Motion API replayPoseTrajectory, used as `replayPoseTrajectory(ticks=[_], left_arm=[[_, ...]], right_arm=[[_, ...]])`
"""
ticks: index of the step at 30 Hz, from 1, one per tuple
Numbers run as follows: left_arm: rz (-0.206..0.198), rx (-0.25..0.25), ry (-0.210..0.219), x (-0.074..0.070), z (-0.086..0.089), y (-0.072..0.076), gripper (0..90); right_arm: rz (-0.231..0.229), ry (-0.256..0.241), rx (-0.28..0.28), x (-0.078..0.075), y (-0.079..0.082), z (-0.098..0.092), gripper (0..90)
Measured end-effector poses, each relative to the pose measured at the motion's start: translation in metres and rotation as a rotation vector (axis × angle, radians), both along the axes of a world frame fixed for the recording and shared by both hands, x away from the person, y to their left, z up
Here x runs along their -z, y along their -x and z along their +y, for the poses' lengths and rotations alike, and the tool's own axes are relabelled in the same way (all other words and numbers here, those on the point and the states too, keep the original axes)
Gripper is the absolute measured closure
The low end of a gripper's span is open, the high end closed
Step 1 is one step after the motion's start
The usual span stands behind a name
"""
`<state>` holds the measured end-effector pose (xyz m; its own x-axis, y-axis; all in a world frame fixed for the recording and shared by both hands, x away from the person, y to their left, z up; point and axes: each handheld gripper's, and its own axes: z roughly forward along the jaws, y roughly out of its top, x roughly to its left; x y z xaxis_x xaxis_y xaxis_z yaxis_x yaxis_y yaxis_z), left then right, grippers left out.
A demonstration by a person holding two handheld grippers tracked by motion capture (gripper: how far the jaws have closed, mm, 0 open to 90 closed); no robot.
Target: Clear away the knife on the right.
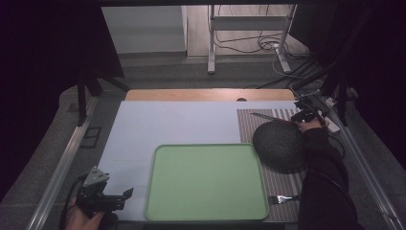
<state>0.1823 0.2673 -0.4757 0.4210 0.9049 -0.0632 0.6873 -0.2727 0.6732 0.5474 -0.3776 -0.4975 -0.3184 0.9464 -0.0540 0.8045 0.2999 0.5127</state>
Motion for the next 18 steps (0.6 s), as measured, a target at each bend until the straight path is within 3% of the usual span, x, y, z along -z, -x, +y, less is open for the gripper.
replayPoseTrajectory(ticks=[4,11,15,18], left_arm=[[0.0,0.001,-0.001,0.0,-0.0001,0.0,1.4],[0.0,0.002,0.002,-0.0001,0.0003,0.0002,1.4],[-0.001,0.002,0.001,-0.0001,0.0002,0.0003,1.4],[-0.001,0.003,0.002,-0.0001,0.0002,0.0001,1.5]], right_arm=[[0.021,-0.011,0.001,-0.0009,0.0036,-0.001,89.5],[0.053,0.012,-0.014,-0.0026,0.0083,0.0057,89.5],[0.051,0.013,-0.014,-0.0028,0.008,0.0057,89.4],[0.018,-0.005,0.003,-0.0091,0.0084,0.0047,84.1]])
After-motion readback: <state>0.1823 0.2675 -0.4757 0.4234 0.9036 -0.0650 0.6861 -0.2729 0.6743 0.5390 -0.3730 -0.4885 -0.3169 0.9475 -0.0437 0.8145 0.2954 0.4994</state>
